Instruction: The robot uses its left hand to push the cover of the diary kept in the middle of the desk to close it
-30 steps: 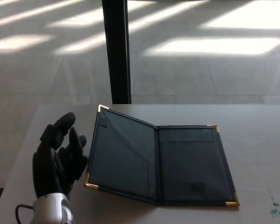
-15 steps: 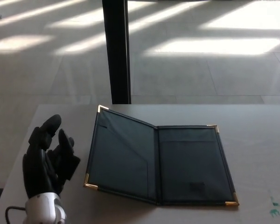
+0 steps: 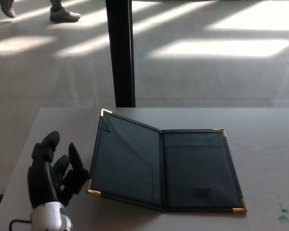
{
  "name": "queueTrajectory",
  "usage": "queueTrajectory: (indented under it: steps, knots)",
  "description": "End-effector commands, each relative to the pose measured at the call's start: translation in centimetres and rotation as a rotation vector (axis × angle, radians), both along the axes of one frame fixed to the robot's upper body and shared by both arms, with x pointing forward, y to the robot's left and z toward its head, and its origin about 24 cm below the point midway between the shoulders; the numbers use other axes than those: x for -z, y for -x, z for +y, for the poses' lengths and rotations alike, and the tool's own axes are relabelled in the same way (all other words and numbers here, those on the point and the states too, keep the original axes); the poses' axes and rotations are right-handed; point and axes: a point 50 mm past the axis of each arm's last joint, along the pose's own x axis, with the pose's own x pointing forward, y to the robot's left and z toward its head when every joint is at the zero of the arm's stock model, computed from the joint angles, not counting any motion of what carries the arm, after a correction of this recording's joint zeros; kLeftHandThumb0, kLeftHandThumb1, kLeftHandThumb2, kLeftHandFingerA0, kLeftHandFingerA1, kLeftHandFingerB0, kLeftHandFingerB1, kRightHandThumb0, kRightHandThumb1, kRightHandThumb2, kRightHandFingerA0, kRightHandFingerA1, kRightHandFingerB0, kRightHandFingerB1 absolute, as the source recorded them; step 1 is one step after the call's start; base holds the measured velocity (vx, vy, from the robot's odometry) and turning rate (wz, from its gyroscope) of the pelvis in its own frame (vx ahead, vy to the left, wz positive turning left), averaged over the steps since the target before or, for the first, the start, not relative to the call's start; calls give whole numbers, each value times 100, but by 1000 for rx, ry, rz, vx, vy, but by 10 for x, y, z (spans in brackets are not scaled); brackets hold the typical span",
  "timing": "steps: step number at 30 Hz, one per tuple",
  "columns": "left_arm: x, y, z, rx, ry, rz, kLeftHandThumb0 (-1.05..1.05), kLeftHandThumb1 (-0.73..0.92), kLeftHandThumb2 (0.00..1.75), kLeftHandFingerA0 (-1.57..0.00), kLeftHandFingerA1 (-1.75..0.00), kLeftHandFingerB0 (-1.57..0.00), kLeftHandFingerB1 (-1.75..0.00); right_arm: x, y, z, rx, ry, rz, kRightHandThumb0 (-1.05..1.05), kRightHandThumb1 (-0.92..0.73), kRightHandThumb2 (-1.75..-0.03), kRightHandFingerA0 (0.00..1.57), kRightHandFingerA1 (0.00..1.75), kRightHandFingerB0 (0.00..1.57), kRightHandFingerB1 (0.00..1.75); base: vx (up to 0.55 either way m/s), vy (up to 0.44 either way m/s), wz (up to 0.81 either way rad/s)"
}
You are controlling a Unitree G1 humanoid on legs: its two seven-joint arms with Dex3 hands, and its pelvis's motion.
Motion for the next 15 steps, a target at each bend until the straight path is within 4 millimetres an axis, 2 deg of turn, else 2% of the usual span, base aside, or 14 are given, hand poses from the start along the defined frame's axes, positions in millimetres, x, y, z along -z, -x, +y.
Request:
queueTrajectory:
  steps: [1, 2, 3, 4, 5, 6, 7, 8, 9, 10, 11, 12, 14, 15]
  knots:
    - [30, 10, -35, 91, 331, 289, -89, 83, 120, 0, -44, -11, -37, -4, -5, -1, 22, -26, -21, -91, -92, -73, 60, 85, 44, 58, 0, 0, 0]
    - [31, 10, -36, 96, 340, 296, -78, 77, 119, 0, -47, -1, -39, -4, -5, -1, 25, -30, -23, -90, -92, -71, 62, 85, 46, 57, 0, 0, 0]
    - [32, 11, -38, 104, 353, 307, -87, 82, 120, -4, -46, -7, -36, -4, -5, -1, 29, -32, -24, -91, -92, -72, 61, 85, 45, 58, 0, 0, 0]
    - [33, 13, -40, 112, 360, 316, -90, 85, 121, 0, -43, -10, -33, -5, -6, -1, 24, -30, -25, -90, -92, -71, 61, 86, 46, 59, 0, 0, 0]
    - [34, 14, -42, 124, 361, 325, -86, 92, 81, 0, -44, -2, -34, -5, -5, -1, 22, -34, -31, -91, -92, -72, 60, 85, 44, 58, 0, 0, 0]
    - [35, 14, -42, 132, 361, 329, -86, 92, 81, 0, -44, -2, -34, -5, -5, -1, 22, -33, -30, -91, -92, -72, 60, 85, 44, 58, 0, 0, 0]
    - [39, 16, -43, 135, 381, 350, -89, 82, 91, 0, -40, 0, -27, -6, -5, 0, 16, -20, -20, -92, -92, -72, 61, 87, 44, 59, 0, 0, 0]
    - [39, 16, -44, 135, 385, 352, -89, 82, 91, 0, -40, 0, -27, -6, -6, 0, 14, -19, -21, -92, -92, -72, 61, 87, 44, 59, 0, 0, 0]
    - [40, 17, -44, 132, 390, 361, -85, 92, 81, -1, -47, -1, -33, -6, -6, 0, 19, -23, -23, -91, -92, -71, 63, 87, 47, 59, 0, 0, 0]
    - [43, 18, -46, 131, 412, 376, -93, 91, 82, 0, -46, -4, -27, -7, -6, -1, 27, -28, -30, -92, -92, -72, 62, 87, 45, 58, 0, 0, 0]
    - [43, 18, -48, 139, 443, 381, -86, 81, 120, -7, -58, -4, -40, -7, -6, -1, 27, -22, -32, -91, -92, -73, 60, 84, 44, 58, 0, 0, 0]
    - [44, 18, -49, 143, 462, 384, -86, 81, 120, -7, -58, -4, -40, -7, -5, -1, 22, -14, -26, -91, -92, -73, 60, 84, 44, 58, 0, 0, 0]
    - [42, 18, -54, 146, 487, 386, -91, 91, 79, -9, -56, -3, -35, -7, -6, 0, 20, -39, -40, -92, -92, -71, 58, 85, 42, 58, 0, 0, 0]
    - [42, 18, -55, 146, 497, 388, -91, 91, 79, -9, -56, -3, -35, -7, -6, 0, 22, -48, -44, -92, -92, -71, 58, 85, 42, 58, 0, 0, 0]
